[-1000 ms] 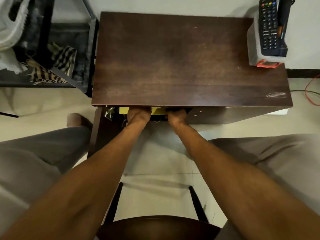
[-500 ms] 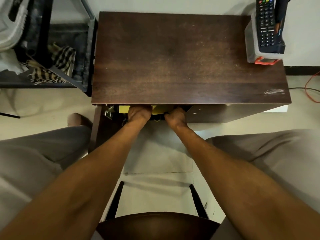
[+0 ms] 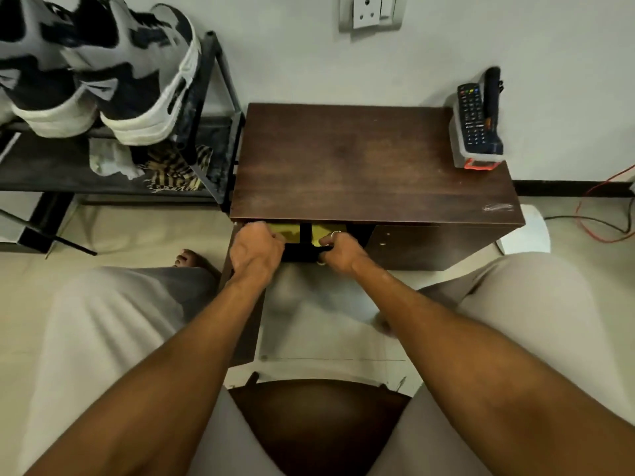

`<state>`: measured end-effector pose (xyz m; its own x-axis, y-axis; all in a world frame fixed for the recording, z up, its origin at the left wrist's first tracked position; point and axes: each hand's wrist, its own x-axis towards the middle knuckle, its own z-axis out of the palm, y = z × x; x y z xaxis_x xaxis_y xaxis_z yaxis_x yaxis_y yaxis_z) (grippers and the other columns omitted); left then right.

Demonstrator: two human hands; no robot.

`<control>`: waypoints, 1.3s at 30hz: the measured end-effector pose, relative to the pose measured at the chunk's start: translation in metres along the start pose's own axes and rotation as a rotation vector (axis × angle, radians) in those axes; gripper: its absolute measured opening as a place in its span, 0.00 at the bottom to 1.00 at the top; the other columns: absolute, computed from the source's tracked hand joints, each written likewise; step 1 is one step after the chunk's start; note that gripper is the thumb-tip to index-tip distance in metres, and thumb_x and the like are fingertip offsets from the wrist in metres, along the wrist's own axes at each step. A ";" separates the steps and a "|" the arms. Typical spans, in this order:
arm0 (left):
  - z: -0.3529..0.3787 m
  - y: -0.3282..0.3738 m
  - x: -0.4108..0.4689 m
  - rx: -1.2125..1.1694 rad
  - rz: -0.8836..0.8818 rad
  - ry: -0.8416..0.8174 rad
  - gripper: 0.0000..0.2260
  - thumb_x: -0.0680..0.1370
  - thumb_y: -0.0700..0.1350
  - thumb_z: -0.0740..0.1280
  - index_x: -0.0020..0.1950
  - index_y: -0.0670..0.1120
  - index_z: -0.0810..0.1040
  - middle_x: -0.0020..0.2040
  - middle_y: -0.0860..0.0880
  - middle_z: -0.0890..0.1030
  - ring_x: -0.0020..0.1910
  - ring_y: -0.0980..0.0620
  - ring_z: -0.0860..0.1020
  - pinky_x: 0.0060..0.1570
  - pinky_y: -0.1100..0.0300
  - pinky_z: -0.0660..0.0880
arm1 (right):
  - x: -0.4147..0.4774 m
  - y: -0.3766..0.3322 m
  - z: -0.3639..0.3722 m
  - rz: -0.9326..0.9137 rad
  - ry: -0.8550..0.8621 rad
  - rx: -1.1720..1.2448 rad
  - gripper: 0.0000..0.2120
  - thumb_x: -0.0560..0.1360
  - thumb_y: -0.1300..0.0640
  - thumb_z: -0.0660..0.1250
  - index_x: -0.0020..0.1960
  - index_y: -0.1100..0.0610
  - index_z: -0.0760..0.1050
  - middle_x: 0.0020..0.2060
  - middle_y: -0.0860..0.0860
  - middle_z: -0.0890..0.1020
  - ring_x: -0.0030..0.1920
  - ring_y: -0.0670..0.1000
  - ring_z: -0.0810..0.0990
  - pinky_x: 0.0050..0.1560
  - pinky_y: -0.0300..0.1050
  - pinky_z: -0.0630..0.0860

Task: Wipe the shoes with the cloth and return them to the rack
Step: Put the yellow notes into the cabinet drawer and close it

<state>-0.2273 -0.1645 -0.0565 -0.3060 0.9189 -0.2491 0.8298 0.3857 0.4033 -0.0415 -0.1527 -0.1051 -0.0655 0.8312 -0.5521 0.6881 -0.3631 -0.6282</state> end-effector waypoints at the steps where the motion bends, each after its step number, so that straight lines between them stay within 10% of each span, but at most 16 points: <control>1: -0.010 -0.003 -0.003 0.018 -0.013 0.062 0.08 0.79 0.48 0.67 0.51 0.46 0.83 0.52 0.43 0.82 0.52 0.42 0.79 0.49 0.51 0.77 | -0.005 -0.002 -0.004 -0.014 0.009 0.000 0.19 0.78 0.59 0.71 0.69 0.56 0.76 0.68 0.56 0.76 0.62 0.56 0.79 0.60 0.47 0.77; 9: -0.040 -0.042 -0.019 0.110 -0.183 -0.030 0.07 0.79 0.42 0.68 0.55 0.40 0.80 0.55 0.39 0.81 0.55 0.38 0.80 0.50 0.48 0.76 | -0.047 -0.004 -0.023 -0.061 0.071 0.008 0.22 0.78 0.59 0.71 0.71 0.58 0.74 0.71 0.56 0.71 0.53 0.49 0.77 0.55 0.40 0.72; 15: -0.046 -0.047 -0.019 0.058 -0.204 -0.063 0.05 0.79 0.41 0.71 0.51 0.39 0.81 0.51 0.40 0.83 0.52 0.38 0.83 0.51 0.50 0.80 | -0.059 0.005 -0.005 -0.022 0.048 0.022 0.21 0.76 0.58 0.74 0.68 0.57 0.76 0.69 0.57 0.74 0.66 0.55 0.77 0.64 0.43 0.75; 19: -0.043 -0.050 -0.017 -0.096 -0.264 -0.123 0.08 0.78 0.43 0.73 0.43 0.41 0.78 0.41 0.41 0.83 0.33 0.46 0.83 0.30 0.57 0.76 | -0.062 0.001 -0.002 -0.019 -0.013 0.037 0.23 0.77 0.57 0.73 0.71 0.59 0.74 0.66 0.56 0.77 0.67 0.55 0.76 0.69 0.46 0.73; 25: -0.029 -0.040 -0.013 -0.397 -0.379 -0.242 0.08 0.79 0.38 0.73 0.43 0.38 0.77 0.41 0.37 0.84 0.32 0.43 0.84 0.27 0.55 0.81 | -0.073 -0.005 -0.004 0.107 -0.103 0.052 0.24 0.81 0.48 0.68 0.72 0.60 0.71 0.48 0.56 0.81 0.45 0.55 0.83 0.42 0.49 0.83; 33: 0.003 -0.026 -0.005 -0.646 -0.443 -0.250 0.09 0.78 0.38 0.73 0.54 0.34 0.79 0.49 0.34 0.83 0.35 0.39 0.84 0.23 0.57 0.79 | -0.088 0.004 -0.016 0.511 -0.359 0.056 0.30 0.82 0.45 0.64 0.76 0.63 0.63 0.64 0.64 0.79 0.43 0.60 0.85 0.38 0.50 0.85; 39: 0.014 -0.014 0.001 -0.660 -0.437 -0.261 0.08 0.81 0.41 0.70 0.54 0.38 0.75 0.51 0.37 0.82 0.35 0.39 0.84 0.31 0.51 0.81 | -0.087 0.004 -0.022 0.518 -0.354 0.198 0.09 0.85 0.58 0.60 0.48 0.61 0.72 0.65 0.63 0.77 0.56 0.63 0.85 0.49 0.52 0.84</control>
<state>-0.2327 -0.1706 -0.0751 -0.3515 0.6575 -0.6664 0.1925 0.7474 0.6359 -0.0172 -0.2170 -0.0473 -0.0188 0.3517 -0.9359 0.5508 -0.7776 -0.3033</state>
